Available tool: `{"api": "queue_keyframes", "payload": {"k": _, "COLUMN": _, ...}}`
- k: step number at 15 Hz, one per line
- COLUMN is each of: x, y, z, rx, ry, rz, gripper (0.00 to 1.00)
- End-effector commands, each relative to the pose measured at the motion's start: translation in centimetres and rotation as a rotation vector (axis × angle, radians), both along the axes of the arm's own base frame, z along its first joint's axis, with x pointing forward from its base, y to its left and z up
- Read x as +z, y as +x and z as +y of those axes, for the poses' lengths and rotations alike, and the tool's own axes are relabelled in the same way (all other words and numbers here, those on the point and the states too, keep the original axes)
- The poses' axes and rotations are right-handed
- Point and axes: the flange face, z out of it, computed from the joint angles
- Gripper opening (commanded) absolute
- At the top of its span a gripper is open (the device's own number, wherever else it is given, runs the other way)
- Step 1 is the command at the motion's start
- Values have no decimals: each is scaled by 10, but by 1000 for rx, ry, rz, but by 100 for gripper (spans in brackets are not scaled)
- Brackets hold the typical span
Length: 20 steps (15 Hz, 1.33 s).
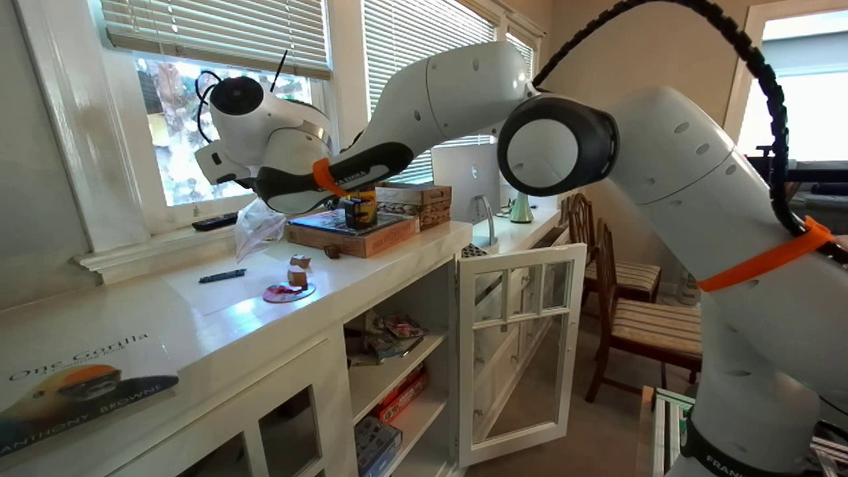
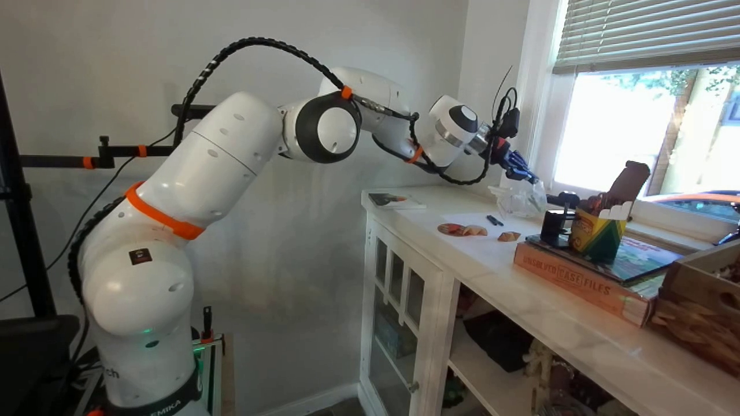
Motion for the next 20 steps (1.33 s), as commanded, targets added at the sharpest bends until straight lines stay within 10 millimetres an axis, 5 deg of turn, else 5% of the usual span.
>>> {"api": "queue_keyframes", "payload": {"k": 1, "x": -4, "y": 1, "z": 5, "rx": -9, "ry": -93, "rz": -69, "gripper": 0}}
{"api": "queue_keyframes", "payload": {"k": 14, "x": -10, "y": 3, "z": 13, "rx": -64, "ry": -293, "rz": -273, "gripper": 0}}
{"api": "queue_keyframes", "payload": {"k": 20, "x": -8, "y": -2, "z": 19, "rx": -56, "ry": -228, "rz": -288, "gripper": 0}}
